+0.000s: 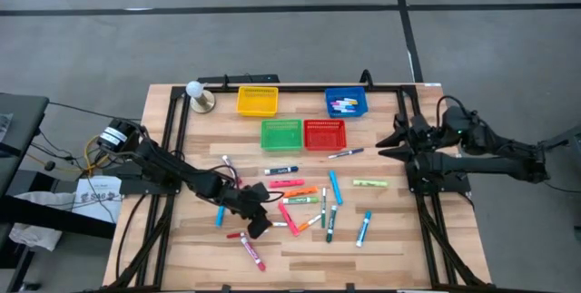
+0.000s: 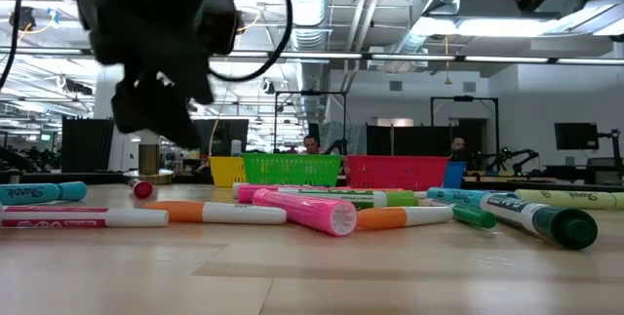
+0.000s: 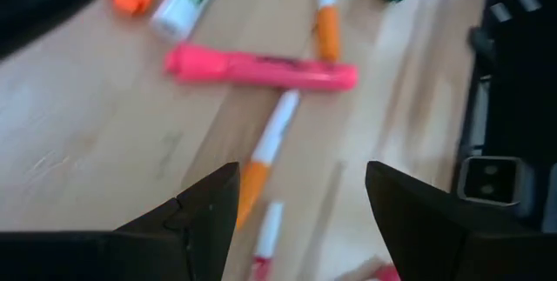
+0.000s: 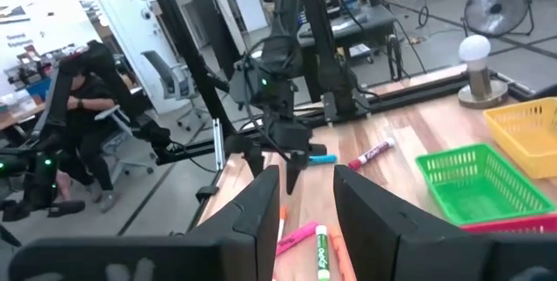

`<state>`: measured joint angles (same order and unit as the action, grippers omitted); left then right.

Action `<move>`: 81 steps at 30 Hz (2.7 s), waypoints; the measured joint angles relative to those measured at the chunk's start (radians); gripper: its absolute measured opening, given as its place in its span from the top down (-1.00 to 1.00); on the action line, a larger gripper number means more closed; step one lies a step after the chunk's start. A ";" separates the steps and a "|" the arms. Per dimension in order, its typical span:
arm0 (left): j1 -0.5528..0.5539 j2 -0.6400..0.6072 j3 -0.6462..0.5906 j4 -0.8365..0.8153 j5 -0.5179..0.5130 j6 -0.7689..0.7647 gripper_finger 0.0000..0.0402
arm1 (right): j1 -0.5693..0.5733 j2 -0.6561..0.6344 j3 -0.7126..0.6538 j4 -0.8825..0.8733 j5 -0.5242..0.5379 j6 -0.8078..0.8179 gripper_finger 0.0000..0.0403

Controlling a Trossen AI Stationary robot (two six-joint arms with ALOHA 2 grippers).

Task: Pick & Place Markers
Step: Put the orange highlighter into the blue bin

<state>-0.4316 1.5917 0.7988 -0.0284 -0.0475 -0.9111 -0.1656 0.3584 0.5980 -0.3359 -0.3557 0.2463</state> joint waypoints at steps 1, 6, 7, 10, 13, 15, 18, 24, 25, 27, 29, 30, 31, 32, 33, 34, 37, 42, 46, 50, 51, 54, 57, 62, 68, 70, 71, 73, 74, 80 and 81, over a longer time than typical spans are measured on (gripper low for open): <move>0.000 0.000 0.012 0.000 0.000 0.011 -0.24 | 0.000 0.000 -0.003 0.000 0.000 0.000 0.50; 0.001 0.000 0.055 0.003 -0.009 0.047 -0.24 | 0.000 0.001 -0.022 0.029 0.000 -0.006 0.50; 0.001 0.000 0.060 0.003 -0.009 0.048 -0.24 | 0.000 0.001 -0.026 0.036 0.000 -0.008 0.50; 0.001 0.000 0.064 -0.001 -0.012 0.048 -0.24 | 0.000 0.001 -0.035 0.040 0.000 -0.008 0.50; 0.001 0.000 0.064 -0.001 -0.011 0.037 -0.24 | 0.000 0.001 -0.044 0.040 0.000 -0.008 0.50; 0.001 0.000 0.064 -0.001 -0.011 0.035 -0.24 | 0.000 0.001 -0.048 0.038 0.000 -0.008 0.50; 0.001 0.000 0.064 -0.002 -0.011 0.033 -0.24 | 0.000 0.001 -0.048 0.038 -0.001 -0.008 0.50; 0.010 0.000 0.064 -0.001 -0.012 -0.019 -0.24 | 0.000 0.001 -0.048 0.038 -0.003 -0.009 0.50; 0.010 0.000 0.064 -0.001 -0.012 -0.021 -0.24 | 0.000 0.001 -0.048 0.038 -0.003 -0.010 0.50; 0.006 0.000 0.064 0.004 -0.011 -0.021 -0.24 | 0.000 0.001 -0.048 0.038 -0.003 -0.010 0.50; 0.004 0.000 0.064 0.014 -0.011 -0.021 -0.24 | 0.000 0.001 -0.048 0.038 -0.003 -0.010 0.50; 0.002 0.000 0.064 0.019 -0.011 -0.021 -0.24 | 0.000 0.001 -0.048 0.038 -0.003 -0.010 0.50; 0.001 0.000 0.064 0.022 -0.011 -0.021 -0.24 | 0.000 0.001 -0.048 0.038 -0.004 -0.010 0.50; 0.001 0.000 0.064 0.027 -0.011 -0.021 -0.24 | 0.000 0.001 -0.048 0.038 -0.004 -0.010 0.50; 0.002 0.000 0.064 0.032 -0.011 -0.024 -0.24 | 0.000 0.001 -0.048 0.038 -0.004 -0.010 0.50; 0.008 0.000 0.064 0.035 0.003 -0.037 -0.24 | 0.000 0.001 -0.048 0.038 -0.004 -0.010 0.50; 0.026 0.000 0.066 0.035 0.109 -0.053 -0.24 | 0.000 0.001 -0.048 0.037 -0.004 -0.012 0.50; 0.010 0.000 0.166 -0.005 0.098 0.031 -0.24 | 0.000 0.001 -0.048 0.036 -0.004 -0.018 0.50; -0.021 0.000 0.293 -0.123 -0.029 0.100 -0.24 | 0.000 0.001 -0.048 0.034 -0.004 -0.019 0.50; -0.064 0.001 0.341 -0.136 -0.121 0.098 -0.24 | 0.000 0.001 -0.048 0.033 -0.004 -0.020 0.50; -0.070 0.008 0.341 -0.141 -0.129 0.095 -0.24 | 0.000 0.001 -0.048 0.032 -0.004 -0.020 0.50; -0.080 0.046 0.341 -0.254 -0.128 0.077 -0.24 | 0.000 0.001 -0.048 0.030 -0.003 -0.021 0.50; -0.061 0.108 0.339 -0.371 -0.096 0.056 -0.24 | 0.000 0.001 -0.047 0.030 -0.003 -0.021 0.50; -0.016 0.219 0.340 -0.370 0.034 0.072 -0.24 | 0.000 0.001 -0.047 0.030 -0.002 -0.019 0.50; 0.002 0.258 0.340 -0.367 0.051 0.107 -0.24 | 0.000 0.001 -0.047 0.029 0.024 -0.008 0.50; 0.000 0.257 0.340 -0.368 0.017 0.120 -0.24 | 0.000 0.001 -0.047 0.029 0.026 -0.007 0.50; -0.001 0.256 0.340 -0.368 0.002 0.124 -0.24 | 0.000 0.001 -0.047 0.029 0.026 -0.006 0.50; -0.001 0.255 0.341 -0.368 -0.008 0.131 -0.24 | 0.000 0.001 -0.047 0.029 0.026 0.004 0.50; -0.001 0.255 0.340 -0.368 -0.009 0.138 -0.24 | 0.000 0.001 -0.047 0.029 0.026 0.009 0.50; 0.000 0.256 0.339 -0.376 -0.012 0.192 -0.24 | 0.000 0.001 -0.047 0.027 0.026 0.016 0.50; 0.000 0.256 0.339 -0.375 -0.012 0.201 -0.24 | 0.000 0.001 -0.047 0.026 0.026 0.016 0.50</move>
<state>-0.4318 1.8477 1.1378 -0.4038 -0.0599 -0.7100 -0.1658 0.3596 0.5507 -0.3096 -0.3298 0.2619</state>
